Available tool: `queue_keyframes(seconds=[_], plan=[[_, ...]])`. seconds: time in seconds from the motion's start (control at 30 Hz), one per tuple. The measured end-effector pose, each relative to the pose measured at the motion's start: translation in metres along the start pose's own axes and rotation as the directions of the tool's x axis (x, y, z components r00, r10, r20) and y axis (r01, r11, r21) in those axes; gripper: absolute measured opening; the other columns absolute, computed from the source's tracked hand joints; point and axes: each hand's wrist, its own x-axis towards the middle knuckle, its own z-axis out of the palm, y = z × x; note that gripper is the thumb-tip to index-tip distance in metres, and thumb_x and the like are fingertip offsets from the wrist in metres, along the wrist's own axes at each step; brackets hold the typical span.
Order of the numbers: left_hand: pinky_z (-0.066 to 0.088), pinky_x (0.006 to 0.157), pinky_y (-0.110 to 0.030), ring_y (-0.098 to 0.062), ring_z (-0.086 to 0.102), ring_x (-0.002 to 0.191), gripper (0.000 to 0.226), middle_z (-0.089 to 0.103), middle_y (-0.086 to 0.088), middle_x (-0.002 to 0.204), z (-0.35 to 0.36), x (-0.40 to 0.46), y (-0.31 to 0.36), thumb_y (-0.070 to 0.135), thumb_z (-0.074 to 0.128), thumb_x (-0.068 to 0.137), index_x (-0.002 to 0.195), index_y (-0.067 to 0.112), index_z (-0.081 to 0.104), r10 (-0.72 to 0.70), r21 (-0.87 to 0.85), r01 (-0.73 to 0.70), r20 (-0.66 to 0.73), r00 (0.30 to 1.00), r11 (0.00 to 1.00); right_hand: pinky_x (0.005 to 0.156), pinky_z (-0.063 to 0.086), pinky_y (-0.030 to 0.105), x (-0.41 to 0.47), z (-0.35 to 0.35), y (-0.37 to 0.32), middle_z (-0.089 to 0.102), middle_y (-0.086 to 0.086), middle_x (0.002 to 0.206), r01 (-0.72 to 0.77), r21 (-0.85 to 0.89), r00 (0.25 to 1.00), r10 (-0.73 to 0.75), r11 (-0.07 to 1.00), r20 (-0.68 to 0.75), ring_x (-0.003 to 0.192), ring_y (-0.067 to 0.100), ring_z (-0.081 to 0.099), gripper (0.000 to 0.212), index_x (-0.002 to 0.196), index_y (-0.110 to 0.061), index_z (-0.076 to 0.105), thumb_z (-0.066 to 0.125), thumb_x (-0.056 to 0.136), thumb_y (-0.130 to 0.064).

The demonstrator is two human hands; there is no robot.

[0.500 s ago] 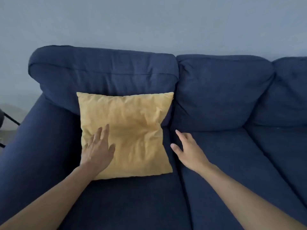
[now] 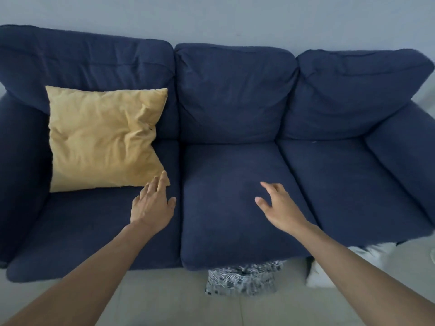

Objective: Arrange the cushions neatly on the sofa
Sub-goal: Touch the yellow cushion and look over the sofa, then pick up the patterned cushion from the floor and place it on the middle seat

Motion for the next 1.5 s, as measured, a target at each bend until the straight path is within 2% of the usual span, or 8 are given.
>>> queue_keyframes(seconds=[0.17, 0.33, 0.63, 0.93, 1.1, 1.2, 1.3, 1.5], plan=[[0.038, 0.118, -0.057, -0.033, 0.034, 0.157, 0.082, 0.022, -0.002, 0.178, 0.063, -0.076, 0.059, 0.042, 0.051, 0.108, 0.172, 0.025, 0.002, -0.064, -0.028, 0.067, 0.110, 0.992, 0.997, 0.113, 0.047, 0.048, -0.054, -0.004, 0.092, 0.034, 0.003, 0.165, -0.020, 0.006, 0.999, 0.020, 1.000, 0.048, 0.150, 0.025, 0.041, 0.064, 0.166, -0.024, 0.030, 0.049, 0.109, -0.047], [0.051, 0.104, -0.053, -0.035, 0.054, 0.137, 0.078, 0.048, -0.008, 0.155, 0.146, -0.138, 0.074, 0.042, 0.051, 0.108, 0.171, 0.027, 0.007, -0.103, -0.019, 0.109, 0.199, 0.975, 0.994, 0.116, 0.043, 0.048, -0.099, 0.038, 0.169, 0.038, 0.006, 0.163, -0.070, 0.035, 0.993, 0.066, 0.997, 0.102, 0.148, 0.027, 0.043, 0.064, 0.165, -0.022, 0.033, 0.053, 0.108, -0.044], [0.048, 0.112, -0.052, -0.037, 0.052, 0.143, 0.083, 0.045, -0.012, 0.160, 0.310, -0.160, 0.033, 0.040, 0.055, 0.104, 0.171, 0.023, 0.008, -0.103, 0.049, 0.091, 0.346, 0.933, 0.995, 0.117, 0.041, 0.044, -0.126, 0.172, 0.275, 0.043, 0.013, 0.159, -0.083, -0.056, 0.984, 0.091, 0.995, 0.153, 0.147, 0.031, 0.045, 0.068, 0.166, -0.020, 0.031, 0.055, 0.107, -0.044], [0.039, 0.123, -0.051, -0.041, 0.042, 0.153, 0.124, 0.029, -0.015, 0.174, 0.469, -0.126, -0.012, 0.060, 0.070, 0.094, 0.168, 0.020, -0.021, -0.125, -0.004, 0.140, 0.416, 0.901, 0.990, 0.115, 0.046, 0.048, -0.093, 0.329, 0.369, 0.041, 0.021, 0.157, -0.115, -0.023, 0.957, 0.117, 0.993, 0.266, 0.140, 0.041, 0.050, 0.090, 0.170, -0.036, 0.009, 0.061, 0.100, -0.056], [0.035, 0.127, -0.052, -0.038, 0.035, 0.158, 0.153, 0.014, -0.007, 0.179, 0.530, -0.099, -0.032, 0.069, 0.085, 0.072, 0.164, 0.029, -0.031, -0.029, -0.222, 0.121, 0.375, 0.927, 0.967, 0.121, 0.039, 0.055, -0.076, 0.376, 0.395, 0.022, 0.016, 0.168, -0.084, 0.086, 0.960, 0.058, 0.993, 0.275, 0.151, 0.044, 0.037, 0.096, 0.164, -0.052, 0.002, 0.067, 0.095, -0.058], [0.043, 0.122, -0.052, -0.028, 0.045, 0.152, 0.160, 0.033, 0.006, 0.171, 0.554, -0.079, -0.039, 0.071, 0.089, 0.053, 0.164, 0.039, -0.020, 0.024, -0.380, 0.107, 0.324, 0.946, 0.919, 0.126, 0.032, 0.059, -0.063, 0.387, 0.402, 0.016, 0.005, 0.175, -0.045, 0.154, 0.977, 0.011, 0.987, 0.212, 0.158, 0.039, 0.027, 0.104, 0.161, -0.054, 0.001, 0.075, 0.088, -0.058], [0.046, 0.119, -0.046, -0.024, 0.059, 0.138, 0.155, 0.057, 0.009, 0.149, 0.554, -0.074, -0.025, 0.056, 0.097, 0.050, 0.166, 0.033, -0.003, 0.024, -0.512, 0.171, 0.353, 0.935, 0.842, 0.125, 0.033, 0.044, -0.051, 0.393, 0.397, 0.032, -0.003, 0.169, -0.024, 0.256, 0.981, -0.027, 0.966, 0.194, 0.153, 0.025, 0.037, 0.111, 0.165, -0.035, 0.009, 0.085, 0.085, -0.042], [0.060, 0.102, -0.048, -0.024, 0.070, 0.119, 0.138, 0.071, 0.009, 0.128, 0.563, -0.077, -0.027, 0.051, 0.106, 0.040, 0.149, 0.046, 0.022, -0.022, -0.515, 0.215, 0.355, 0.935, 0.830, 0.119, 0.030, 0.026, -0.057, 0.409, 0.385, 0.032, -0.018, 0.156, 0.021, 0.330, 0.984, -0.078, 0.944, 0.160, 0.144, 0.006, 0.036, 0.116, 0.168, -0.031, 0.005, 0.087, 0.087, -0.024]])
